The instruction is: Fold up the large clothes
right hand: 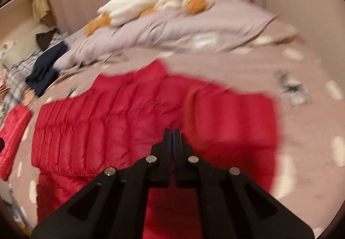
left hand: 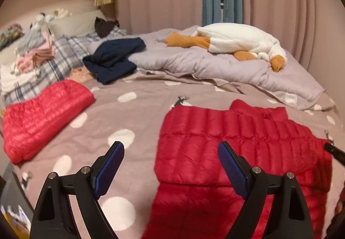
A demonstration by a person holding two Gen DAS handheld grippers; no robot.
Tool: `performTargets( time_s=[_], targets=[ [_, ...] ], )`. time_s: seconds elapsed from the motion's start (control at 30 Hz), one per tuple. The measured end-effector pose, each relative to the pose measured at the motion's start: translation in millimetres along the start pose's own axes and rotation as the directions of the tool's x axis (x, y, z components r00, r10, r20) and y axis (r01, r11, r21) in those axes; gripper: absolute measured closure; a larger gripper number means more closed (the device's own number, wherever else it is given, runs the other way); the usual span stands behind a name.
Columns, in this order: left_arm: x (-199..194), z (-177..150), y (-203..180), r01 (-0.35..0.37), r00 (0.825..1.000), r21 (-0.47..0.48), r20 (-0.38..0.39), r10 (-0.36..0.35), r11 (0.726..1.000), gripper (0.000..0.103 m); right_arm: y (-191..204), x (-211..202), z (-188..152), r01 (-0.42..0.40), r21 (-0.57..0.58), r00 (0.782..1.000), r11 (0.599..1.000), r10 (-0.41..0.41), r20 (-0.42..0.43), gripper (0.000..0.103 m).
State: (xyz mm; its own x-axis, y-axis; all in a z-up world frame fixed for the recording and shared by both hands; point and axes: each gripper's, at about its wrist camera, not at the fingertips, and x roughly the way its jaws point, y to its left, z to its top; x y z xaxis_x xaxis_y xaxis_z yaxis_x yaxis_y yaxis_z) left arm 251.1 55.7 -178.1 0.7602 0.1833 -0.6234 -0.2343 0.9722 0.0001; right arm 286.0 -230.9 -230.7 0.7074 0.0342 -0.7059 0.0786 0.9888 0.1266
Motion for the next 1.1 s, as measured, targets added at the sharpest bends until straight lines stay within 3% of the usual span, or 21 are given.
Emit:
performTargets(
  time_s=[0.1, 0.13, 0.17, 0.2, 0.23, 0.27, 0.3, 0.37, 0.4, 0.43, 0.47, 0.5, 0.63, 0.7, 0.77, 0.83, 0.87, 0.9, 0.97, 1.1],
  targets=[
    [0, -5, -3, 0.03, 1.0, -0.017, -0.005, -0.03, 0.999, 0.015, -20, -11, 9, -0.045, 0.065, 0.999, 0.997, 0.045, 0.001, 0.095],
    [1, -6, -5, 0.026, 1.0, -0.016, -0.004, -0.026, 1.0, 0.015, -21, -11, 10, -0.049, 0.066, 0.999, 0.997, 0.048, 0.01, 0.088],
    [2, -7, -7, 0.026, 1.0, -0.01, -0.011, -0.026, 1.0, 0.015, -20, -9, 11, -0.055, 0.059, 0.998, 0.997, 0.054, 0.016, 0.064],
    [3, -8, -9, 0.033, 0.999, -0.002, -0.02, -0.033, 0.999, 0.015, -16, -4, 10, -0.062, 0.051, 0.998, 0.997, 0.061, 0.014, 0.046],
    [4, -8, -10, 0.039, 0.999, 0.006, -0.028, -0.038, 0.999, 0.015, -9, 9, 11, -0.066, 0.047, 0.998, 0.997, 0.066, -0.001, 0.019],
    [5, -8, -11, 0.039, 0.999, 0.013, -0.035, -0.039, 0.999, 0.015, -4, 22, 8, -0.07, 0.046, 0.997, 0.996, 0.072, -0.028, 0.016],
    [5, -9, -12, 0.035, 0.999, 0.019, -0.037, -0.034, 0.999, 0.015, 1, 38, 4, -0.081, 0.048, 0.994, 0.996, 0.084, -0.065, 0.019],
    [6, -9, -12, 0.024, 0.999, 0.025, -0.031, -0.023, 0.999, 0.015, 4, 66, -4, -0.126, 0.081, 0.98, 0.989, 0.137, -0.144, 0.054],
    [7, -9, -11, 0.02, 0.999, 0.025, -0.029, -0.02, 0.999, 0.015, 3, 73, -8, -0.142, 0.107, 0.975, 0.984, 0.158, -0.158, 0.056],
    [9, -9, -10, 0.018, 0.999, 0.021, -0.029, -0.017, 1.0, 0.015, 3, 75, -12, -0.157, 0.124, 0.974, 0.98, 0.175, -0.143, 0.061],
    [9, -9, -9, 0.016, 0.999, 0.019, -0.029, -0.015, 1.0, 0.015, 3, 73, -14, -0.172, 0.112, 0.975, 0.979, 0.185, -0.121, 0.082],
    [11, -8, -9, 0.009, 1.0, 0.016, -0.029, -0.008, 1.0, 0.015, 4, 70, -13, -0.172, 0.097, 0.976, 0.98, 0.183, -0.116, 0.089],
    [14, -8, -10, 0.01, 1.0, 0.02, -0.026, -0.01, 1.0, 0.015, -6, 32, 1, -0.023, 0.033, 0.998, 0.999, 0.025, -0.055, 0.09],
    [17, -10, -13, 0.007, 1.0, 0.027, -0.019, -0.006, 1.0, 0.015, -22, 13, 4, -0.017, 0.036, 0.999, 0.999, 0.018, -0.032, 0.09],
    [23, -13, -18, -0.006, 1.0, 0.046, -0.022, 0.007, 0.999, 0.015, -36, 7, -3, 0.027, 0.054, 0.998, 0.998, -0.024, -0.05, 0.08],
    [34, -17, -24, -0.035, 0.998, 0.085, -0.052, 0.039, 0.996, 0.023, -48, 10, -14, 0.091, 0.038, 0.991, 0.995, -0.086, -0.101, 0.067],
    [35, -18, -25, -0.046, 0.997, 0.103, -0.056, 0.052, 0.994, 0.039, -50, 11, -18, 0.085, 0.031, 0.99, 0.996, -0.081, -0.112, 0.065],
    [36, -18, -26, -0.06, 0.996, 0.113, -0.053, 0.066, 0.992, 0.048, -52, 9, -20, 0.069, 0.029, 0.991, 0.997, -0.065, -0.117, 0.064],
    [36, -15, -25, -0.054, 0.997, 0.098, -0.051, 0.059, 0.994, 0.049, -53, -6, -17, 0.052, 0.035, 0.995, 0.998, -0.048, -0.086, 0.064],
    [34, -8, -30, 0.038, 0.998, 0.045, -0.044, -0.036, 0.998, 0.05, -31, -41, 1, 0.041, -0.057, 0.998, 0.998, -0.038, 0.056, 0.062]
  ],
)
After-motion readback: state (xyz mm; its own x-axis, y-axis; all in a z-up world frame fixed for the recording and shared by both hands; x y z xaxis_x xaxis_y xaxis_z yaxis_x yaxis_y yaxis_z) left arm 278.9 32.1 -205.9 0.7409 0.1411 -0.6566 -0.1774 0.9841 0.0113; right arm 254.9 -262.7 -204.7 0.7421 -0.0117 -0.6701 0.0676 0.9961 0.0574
